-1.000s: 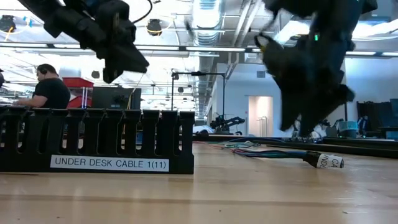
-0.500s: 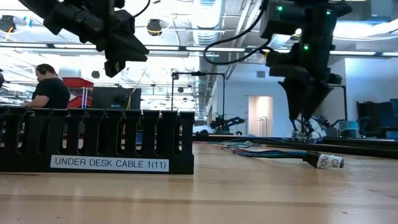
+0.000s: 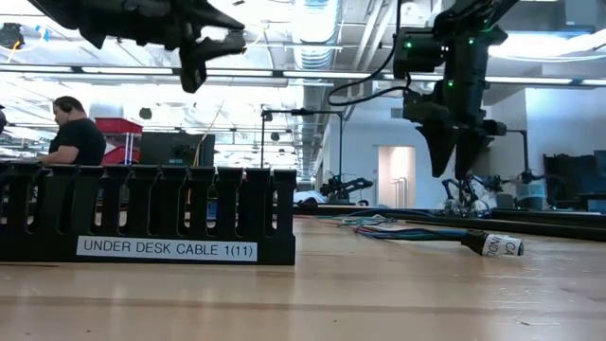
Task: Ziptie cables
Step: Wrap the cable wires with the black zip tie
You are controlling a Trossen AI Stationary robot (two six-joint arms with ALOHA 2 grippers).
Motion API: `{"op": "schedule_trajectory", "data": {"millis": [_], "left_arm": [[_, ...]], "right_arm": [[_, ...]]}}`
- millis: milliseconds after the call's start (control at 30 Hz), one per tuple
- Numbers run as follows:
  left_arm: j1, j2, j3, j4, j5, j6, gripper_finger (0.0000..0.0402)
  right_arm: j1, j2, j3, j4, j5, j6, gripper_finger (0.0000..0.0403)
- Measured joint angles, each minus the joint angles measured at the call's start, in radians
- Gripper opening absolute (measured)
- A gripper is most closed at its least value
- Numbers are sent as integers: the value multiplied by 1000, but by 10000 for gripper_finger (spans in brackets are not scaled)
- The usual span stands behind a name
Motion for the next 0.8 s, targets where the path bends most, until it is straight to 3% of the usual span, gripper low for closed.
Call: {"op": "schedule_trajectory", "data": {"millis": [200,367,467,633,800], "left_arm": [[0,0,0,61,-59,-50,129],[0,-2,0,12,9,-53,129],[-1,-1,0,-144,-34,-53,130],[0,14,-1,-446,-105,-44,130],[-2,51,-10,-500,-133,-18,130]], "right_arm": [[-68,-1,0,76,-7,18,231],[-24,-16,21,408,-237,44,226],[14,13,43,526,-193,51,226],[28,26,45,439,-167,71,226],[113,35,44,408,-127,71,226]]}}
